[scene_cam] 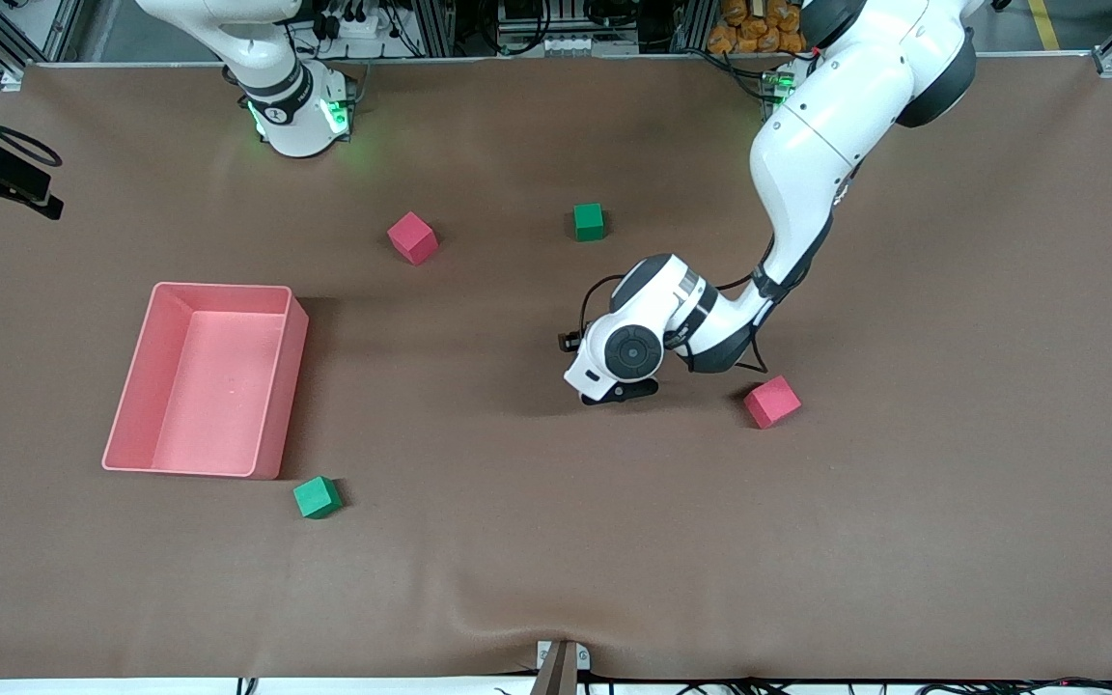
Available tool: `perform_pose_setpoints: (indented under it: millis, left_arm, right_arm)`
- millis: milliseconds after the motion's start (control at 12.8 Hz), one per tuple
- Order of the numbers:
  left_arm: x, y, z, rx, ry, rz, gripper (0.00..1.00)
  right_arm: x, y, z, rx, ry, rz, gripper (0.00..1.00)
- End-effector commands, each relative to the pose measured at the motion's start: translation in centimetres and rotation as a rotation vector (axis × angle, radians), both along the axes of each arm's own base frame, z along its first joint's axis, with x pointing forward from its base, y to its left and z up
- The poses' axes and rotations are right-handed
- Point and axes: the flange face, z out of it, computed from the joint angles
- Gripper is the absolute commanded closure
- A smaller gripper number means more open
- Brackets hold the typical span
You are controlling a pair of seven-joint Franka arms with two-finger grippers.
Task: Place and upright button with both arms
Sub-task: 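Lower the left gripper and grasp the button's black base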
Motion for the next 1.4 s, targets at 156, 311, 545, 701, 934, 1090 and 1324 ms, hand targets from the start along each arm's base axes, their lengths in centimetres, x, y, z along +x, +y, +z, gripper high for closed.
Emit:
perform_pose_setpoints:
  millis: [156,311,545,701,934,1090,1324]
  left_arm:
    - [0.3,-0.5,-0.3,0.015,-0.014,0.016,0.33]
    - [0.3,-0.4,-0.3,0.017,-0.011,0.024,0.65]
    - [-0.8,-2.0,0.5,0.046,-0.027,0.055,1.0]
    - [-0.2,-3.1,3.2,0.079,-0.092,0.134,1.0]
    - [-1.7,-8.4,8.9,0.1,-0.295,0.115,1.0]
    - [-5.1,-11.9,10.3,0.116,-0.373,0.072,1.0]
    - [-8.4,-14.8,11.1,0.15,-0.519,-0.06,1.0]
  right_arm:
    - [0.0,0.2,0.4,0.01,0.007,-0.015,0.0]
    - [0.0,0.3,0.4,0.01,0.007,-0.012,0.0]
    - [-0.1,0.3,0.5,0.01,0.005,-0.012,0.0]
    - [0.0,0.6,0.4,0.01,0.006,-0.003,0.0]
    - [0.2,0.5,0.5,0.01,-0.011,-0.006,0.0]
    - [0.4,0.6,0.7,0.011,-0.028,0.004,0.0]
    - [0.5,0.9,0.5,0.009,-0.028,0.012,0.0]
